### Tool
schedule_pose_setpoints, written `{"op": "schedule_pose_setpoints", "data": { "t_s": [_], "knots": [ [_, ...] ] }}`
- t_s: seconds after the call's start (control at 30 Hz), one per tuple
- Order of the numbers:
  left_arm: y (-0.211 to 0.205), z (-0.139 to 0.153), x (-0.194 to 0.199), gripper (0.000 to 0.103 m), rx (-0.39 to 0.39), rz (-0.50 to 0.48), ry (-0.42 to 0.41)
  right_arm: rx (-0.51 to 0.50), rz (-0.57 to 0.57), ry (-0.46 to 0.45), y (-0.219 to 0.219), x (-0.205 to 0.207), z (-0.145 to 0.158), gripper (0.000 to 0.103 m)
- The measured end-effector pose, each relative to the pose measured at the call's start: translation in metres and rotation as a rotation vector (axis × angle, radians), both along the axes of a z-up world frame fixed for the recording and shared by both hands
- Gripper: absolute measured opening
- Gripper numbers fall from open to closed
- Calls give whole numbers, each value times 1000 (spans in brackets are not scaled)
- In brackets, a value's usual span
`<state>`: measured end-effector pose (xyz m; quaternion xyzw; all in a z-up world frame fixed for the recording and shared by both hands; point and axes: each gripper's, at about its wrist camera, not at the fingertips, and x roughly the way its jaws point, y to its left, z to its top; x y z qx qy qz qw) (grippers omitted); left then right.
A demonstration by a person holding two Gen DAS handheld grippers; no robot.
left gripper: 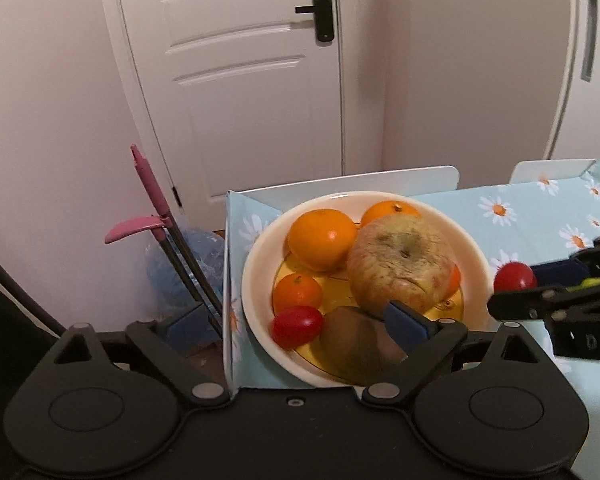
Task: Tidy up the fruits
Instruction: 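Carry both cherry tomatoes to the bowl and open the left tool, then lower the cherry tomato into the bowl and open the right tool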
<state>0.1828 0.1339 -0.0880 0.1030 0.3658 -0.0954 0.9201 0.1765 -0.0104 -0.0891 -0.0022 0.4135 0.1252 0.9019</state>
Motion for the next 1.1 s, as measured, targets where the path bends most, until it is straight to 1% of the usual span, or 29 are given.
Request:
{"op": "schedule_pose_setpoints", "data": {
  "t_s": [0.13,0.23,0.37,0.53,0.9,0.93,0.97,1.0,1.03,1.1],
  "knots": [
    [-5,1,-8,98,19,-9,8,-17,17,-6,-7,2,1,47],
    [-7,4,-15,98,14,-4,18,-23,42,-6,-12,5,2,47],
    [-10,6,-25,99,24,10,32,-12,92,16,-13,10,2,47],
    [-13,6,-36,99,33,19,48,-11,152,25,-4,18,-3,47],
    [-15,1,-41,100,30,47,60,-12,241,44,11,27,-16,48],
    [-16,1,-41,100,30,48,61,-11,246,39,12,28,-16,53],
    [-16,1,-42,100,29,49,62,-6,256,29,12,26,-14,73],
    [-16,1,-43,100,28,50,63,-7,255,19,12,24,-11,85],
    [-16,1,-45,100,26,50,63,-11,244,3,11,21,-9,103],
    [-17,2,-47,100,19,47,67,-11,229,-30,7,16,-4,103]
  ]
}}
